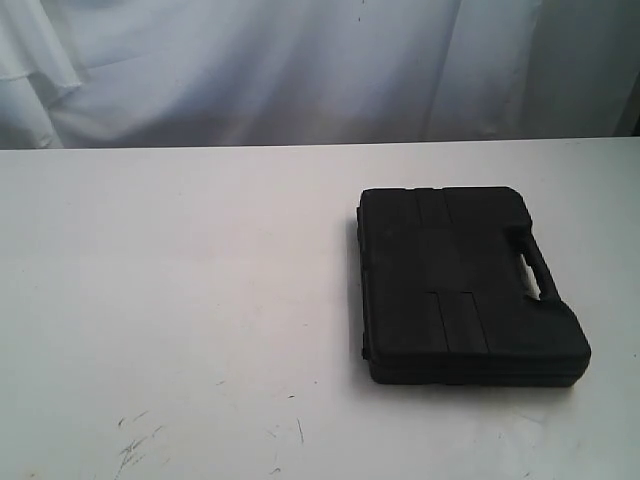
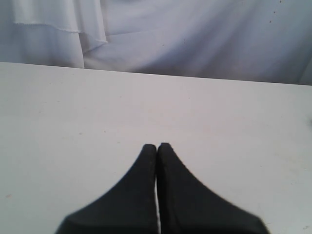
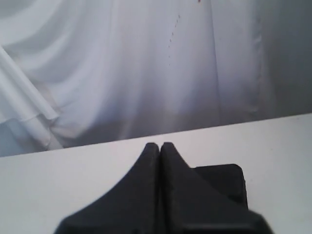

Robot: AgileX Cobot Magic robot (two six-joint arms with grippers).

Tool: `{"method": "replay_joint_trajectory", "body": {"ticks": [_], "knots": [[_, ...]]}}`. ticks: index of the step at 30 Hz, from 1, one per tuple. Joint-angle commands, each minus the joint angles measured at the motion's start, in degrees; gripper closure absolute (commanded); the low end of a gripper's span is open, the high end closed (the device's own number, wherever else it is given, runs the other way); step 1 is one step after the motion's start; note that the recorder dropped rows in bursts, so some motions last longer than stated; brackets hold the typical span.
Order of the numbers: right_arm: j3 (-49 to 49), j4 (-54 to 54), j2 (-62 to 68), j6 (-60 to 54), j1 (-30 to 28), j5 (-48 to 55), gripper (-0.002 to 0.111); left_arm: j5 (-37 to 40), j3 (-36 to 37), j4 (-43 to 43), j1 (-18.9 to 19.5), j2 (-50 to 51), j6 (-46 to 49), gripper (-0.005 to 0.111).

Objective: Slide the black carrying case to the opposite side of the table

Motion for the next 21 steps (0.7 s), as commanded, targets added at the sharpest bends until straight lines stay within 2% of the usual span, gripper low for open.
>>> {"method": "replay_joint_trajectory", "body": {"ticks": [1,5,11,15,21], "knots": [[0.4,0.3,-5.2,-0.7,-0.2,-1.0,0.108,-0.6,0.3,-0.2,0.1,-0.2,0.0,0.107],[0.4,0.0,-8.7,-0.7,-0.2,-2.1,0.108,-0.6,0.3,-0.2,0.1,-0.2,0.0,0.107],[2.7,-7.8,-13.3,0.1,-0.2,2.9,0.108,-0.6,0.3,-0.2,0.1,-0.2,0.0,0.107],[10.6,-12.5,-17.1,3.5,-0.2,0.5,0.108,-0.6,0.3,-0.2,0.1,-0.2,-0.1,0.107],[26.7,-17.9,-24.4,10.0,-0.3,-12.6,0.108,-0.6,0.3,-0.2,0.1,-0.2,-0.1,0.107]]}}
